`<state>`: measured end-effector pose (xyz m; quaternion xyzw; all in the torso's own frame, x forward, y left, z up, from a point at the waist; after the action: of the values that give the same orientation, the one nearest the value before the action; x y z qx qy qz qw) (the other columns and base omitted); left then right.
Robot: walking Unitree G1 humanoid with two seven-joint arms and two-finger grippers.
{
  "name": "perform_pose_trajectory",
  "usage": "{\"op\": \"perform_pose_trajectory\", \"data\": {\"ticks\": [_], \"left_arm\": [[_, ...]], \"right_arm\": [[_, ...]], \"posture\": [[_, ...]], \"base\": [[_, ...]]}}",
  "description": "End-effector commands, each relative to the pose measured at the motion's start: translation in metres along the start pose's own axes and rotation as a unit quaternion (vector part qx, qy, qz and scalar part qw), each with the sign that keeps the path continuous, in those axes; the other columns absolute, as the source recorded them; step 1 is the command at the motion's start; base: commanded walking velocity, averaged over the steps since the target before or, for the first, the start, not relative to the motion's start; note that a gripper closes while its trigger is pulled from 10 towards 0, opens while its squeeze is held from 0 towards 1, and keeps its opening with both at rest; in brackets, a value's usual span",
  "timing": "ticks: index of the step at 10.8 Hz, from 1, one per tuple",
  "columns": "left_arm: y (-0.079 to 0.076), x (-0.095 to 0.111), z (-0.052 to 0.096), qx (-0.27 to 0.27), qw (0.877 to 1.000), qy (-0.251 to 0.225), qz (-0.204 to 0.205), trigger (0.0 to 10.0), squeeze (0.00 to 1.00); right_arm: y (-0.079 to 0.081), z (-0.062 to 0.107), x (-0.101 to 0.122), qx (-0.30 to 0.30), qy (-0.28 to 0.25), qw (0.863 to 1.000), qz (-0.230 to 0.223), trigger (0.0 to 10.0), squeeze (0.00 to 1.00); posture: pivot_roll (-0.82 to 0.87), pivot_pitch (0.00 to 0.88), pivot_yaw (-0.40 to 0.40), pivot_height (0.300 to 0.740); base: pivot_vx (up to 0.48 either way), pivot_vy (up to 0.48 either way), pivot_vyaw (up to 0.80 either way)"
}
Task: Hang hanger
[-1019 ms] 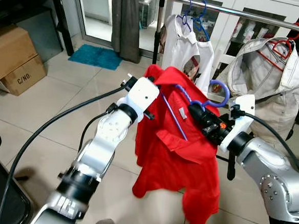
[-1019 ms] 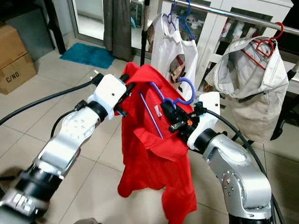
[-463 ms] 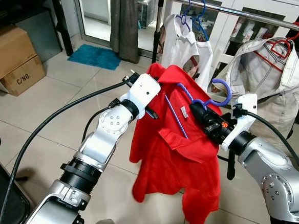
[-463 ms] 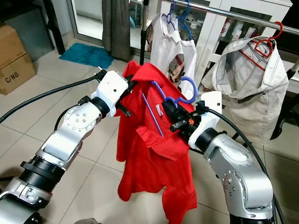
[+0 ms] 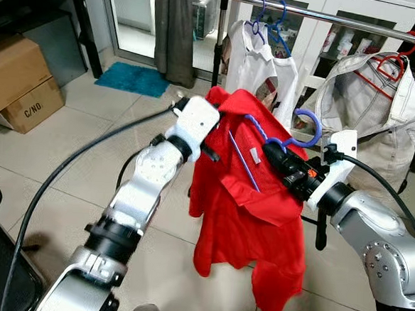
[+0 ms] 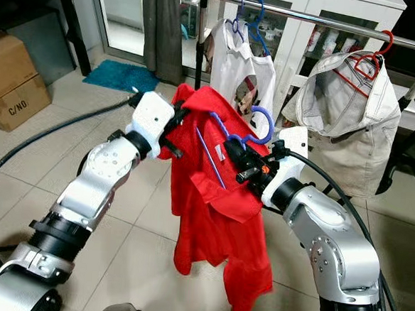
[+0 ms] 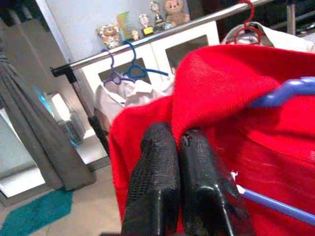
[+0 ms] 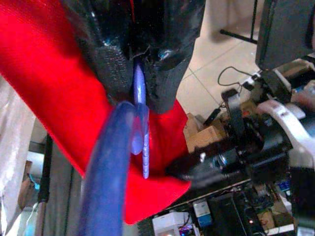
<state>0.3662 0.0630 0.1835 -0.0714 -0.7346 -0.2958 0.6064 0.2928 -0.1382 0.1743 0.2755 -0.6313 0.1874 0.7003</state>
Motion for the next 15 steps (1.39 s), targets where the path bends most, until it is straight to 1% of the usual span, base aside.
{"op": "perform_pose_trajectory", "data": {"ticks": [1,2,3,4,5,6,7,8,9,10,11,12,13,14,15], "left_arm": [[0.007,0.009,-0.001,0.003,1.000,-0.015,0.003,0.0,0.00],[0.010,0.019,0.000,-0.006,0.999,-0.032,0.004,0.0,0.00],[0.013,0.033,0.002,-0.027,0.998,-0.054,-0.001,0.0,0.00],[0.019,0.040,0.004,-0.031,0.998,-0.060,-0.005,0.0,0.00],[0.027,0.044,0.006,-0.029,0.998,-0.061,-0.008,0.0,0.00],[0.048,0.045,0.010,-0.013,0.998,-0.053,-0.018,0.0,0.00],[0.072,0.032,0.014,0.016,0.999,-0.019,-0.040,0.0,0.00],[0.091,0.024,0.020,0.037,0.998,0.009,-0.057,0.0,0.00],[0.111,0.013,0.026,0.061,0.995,0.041,-0.072,0.0,0.00],[0.127,0.004,0.030,0.080,0.992,0.064,-0.074,0.0,0.00],[0.136,0.000,0.030,0.097,0.991,0.066,-0.057,0.0,0.00],[0.147,-0.013,0.030,0.135,0.989,0.063,0.016,0.0,0.00],[0.148,-0.018,0.029,0.143,0.987,0.065,0.036,0.0,0.00],[0.130,-0.014,0.017,0.103,0.991,0.040,0.078,0.0,0.00],[0.124,-0.013,0.014,0.095,0.990,0.030,0.098,0.0,0.00]], "right_arm": [[0.002,0.004,0.006,0.003,-0.007,1.000,0.018,0.0,0.00],[0.003,0.005,0.002,0.002,0.013,0.999,0.036,0.0,0.00],[0.001,0.010,-0.017,0.001,0.075,0.994,0.079,0.0,0.00],[0.001,0.014,-0.029,0.004,0.108,0.990,0.092,0.0,0.00],[0.002,0.018,-0.037,0.010,0.130,0.986,0.100,0.0,0.00],[0.004,0.021,-0.038,0.019,0.129,0.986,0.100,0.0,0.00],[0.005,0.022,-0.027,0.025,0.096,0.992,0.081,0.0,0.00],[0.006,0.026,-0.017,0.034,0.072,0.994,0.073,0.0,0.00],[0.015,0.032,-0.009,0.073,0.050,0.994,0.059,0.0,0.00],[0.023,0.038,-0.006,0.106,0.042,0.992,0.054,0.0,0.00],[0.028,0.040,-0.006,0.125,0.039,0.990,0.054,0.0,0.00],[0.042,0.045,-0.004,0.174,0.027,0.984,0.033,0.0,0.00],[0.047,0.046,-0.003,0.186,0.022,0.982,0.027,0.0,0.00],[0.034,0.039,-0.001,0.129,0.006,0.992,0.010,0.0,0.00],[0.026,0.035,-0.001,0.098,0.003,0.995,0.007,0.0,0.00]], "posture": [[0.05,0.000,0.008,0.740],[0.04,0.000,0.010,0.740],[0.04,0.000,0.011,0.740],[0.04,0.000,0.011,0.740],[0.04,0.000,0.009,0.740],[0.05,0.000,0.006,0.740],[0.05,0.000,0.009,0.740],[0.05,0.000,0.009,0.740],[0.05,0.000,0.013,0.740],[0.05,0.000,0.013,0.740],[0.05,0.000,0.015,0.740],[0.05,0.000,0.015,0.740],[0.05,0.000,0.021,0.740],[0.04,0.000,0.027,0.740],[0.04,0.000,0.032,0.740]], "base": [[0.000,0.000,0.00],[0.000,0.000,0.00],[0.000,0.000,0.00],[0.000,0.000,0.00],[0.000,0.000,0.00],[0.000,0.000,0.00],[0.000,0.000,0.00],[0.000,0.000,0.00],[0.000,0.000,0.00],[0.000,0.000,0.00],[0.000,0.000,0.00],[0.000,0.000,0.00],[0.000,0.000,0.00],[0.000,0.000,0.00],[0.000,0.000,0.00]]}}
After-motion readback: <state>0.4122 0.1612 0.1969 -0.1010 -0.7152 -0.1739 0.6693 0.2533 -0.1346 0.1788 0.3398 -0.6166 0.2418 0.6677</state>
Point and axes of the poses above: a point about 5 cm out from each wrist's last joint towards the gripper, its own z axis pointing back from the gripper into the wrist, its own x axis along the axis of the wrist's last joint, y = z × x, the point moved 3 cm from there along -z, pointing out of the wrist towards the gripper, and after that the axes turned 1 degree about z, right-handed, at the moved point
